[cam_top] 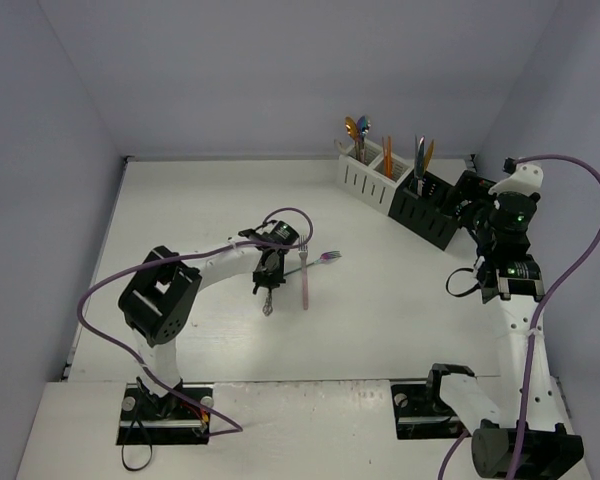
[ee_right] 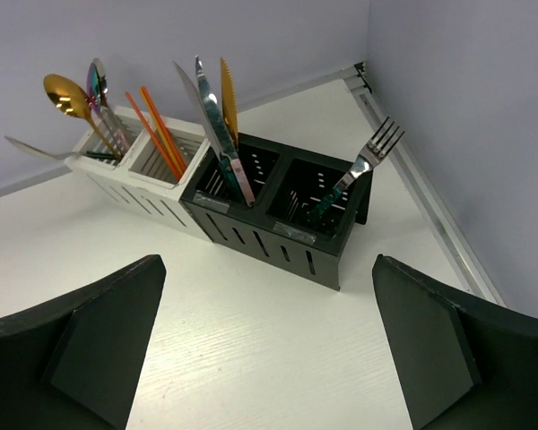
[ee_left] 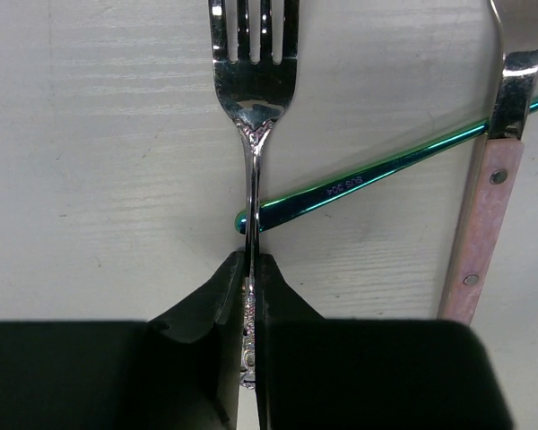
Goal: Sort the eating utensils into containers
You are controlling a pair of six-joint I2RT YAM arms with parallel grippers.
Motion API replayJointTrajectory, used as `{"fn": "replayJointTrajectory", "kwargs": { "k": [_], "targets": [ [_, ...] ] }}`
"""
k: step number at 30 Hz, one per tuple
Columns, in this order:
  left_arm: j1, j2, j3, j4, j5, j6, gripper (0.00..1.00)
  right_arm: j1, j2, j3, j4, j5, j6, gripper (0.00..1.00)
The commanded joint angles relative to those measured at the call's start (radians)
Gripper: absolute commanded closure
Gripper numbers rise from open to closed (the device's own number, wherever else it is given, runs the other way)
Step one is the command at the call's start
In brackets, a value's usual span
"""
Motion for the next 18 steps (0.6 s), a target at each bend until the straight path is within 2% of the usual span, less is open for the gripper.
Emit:
{"fn": "replayJointTrajectory", "kwargs": {
  "k": [1, 12, 16, 18],
  "targets": [
    [0.033, -0.021, -0.035, -0.046, -0.041, 0.0, 1.0, 0.023, 0.016, 0.022, 0.052, -0.073, -0.034, 0.02],
    [0.067, -0.252, -0.045, -0.063, -0.071, 0.119, 1.0, 0.077, 0.119, 0.108, 0.045, -0.436, -0.009, 0.01],
    [0.066, -0.368, -0.019, -0.027, -0.041, 0.199, 1.0, 0.123, 0.182, 0.141, 0.046, -0.599, 0.003, 0.01],
    [0.062, -0.421, -0.016, 0.022, 0.011, 0.237, 1.0, 0.172, 0.203, 0.161, 0.046, -0.612, 0.012, 0.01]
  ]
}}
